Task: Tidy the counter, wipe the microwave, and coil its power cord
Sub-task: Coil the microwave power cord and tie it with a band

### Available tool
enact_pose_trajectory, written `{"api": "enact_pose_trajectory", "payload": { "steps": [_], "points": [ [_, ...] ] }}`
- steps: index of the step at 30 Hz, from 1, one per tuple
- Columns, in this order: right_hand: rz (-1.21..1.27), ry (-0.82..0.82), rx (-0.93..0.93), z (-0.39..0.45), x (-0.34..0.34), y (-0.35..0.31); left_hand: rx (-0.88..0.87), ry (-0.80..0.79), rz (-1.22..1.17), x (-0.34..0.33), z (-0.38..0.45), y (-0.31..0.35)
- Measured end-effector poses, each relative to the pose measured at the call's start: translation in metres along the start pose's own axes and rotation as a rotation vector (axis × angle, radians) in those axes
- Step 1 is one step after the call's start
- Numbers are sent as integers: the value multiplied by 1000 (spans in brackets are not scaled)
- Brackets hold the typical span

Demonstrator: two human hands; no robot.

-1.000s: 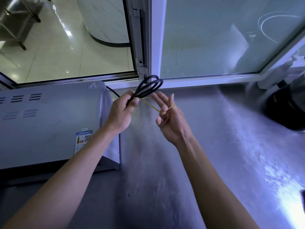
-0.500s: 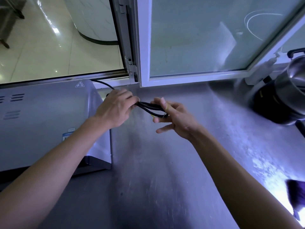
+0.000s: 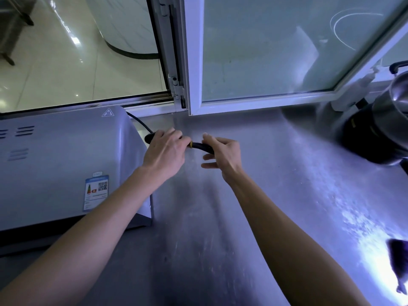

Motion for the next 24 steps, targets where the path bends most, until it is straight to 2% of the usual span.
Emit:
{"api": "enact_pose_trajectory", "payload": {
  "steps": [10,24],
  "points": [
    [16,1,38,12,5,8,3,2,-9,-11,3,-8],
    [-341,70,132,64,36,16,108,-157,-24,-65,58,-18]
  ]
}}
Point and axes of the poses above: each hand's wrist, its own z-axis towards the middle knuckle, its own x-axis out of the back of the hand, y = z × x, the point moved 8 cm from there along z, towards the middle knuckle, and after that the axes turned 12 degrees about -y, right-handed, at the moved point
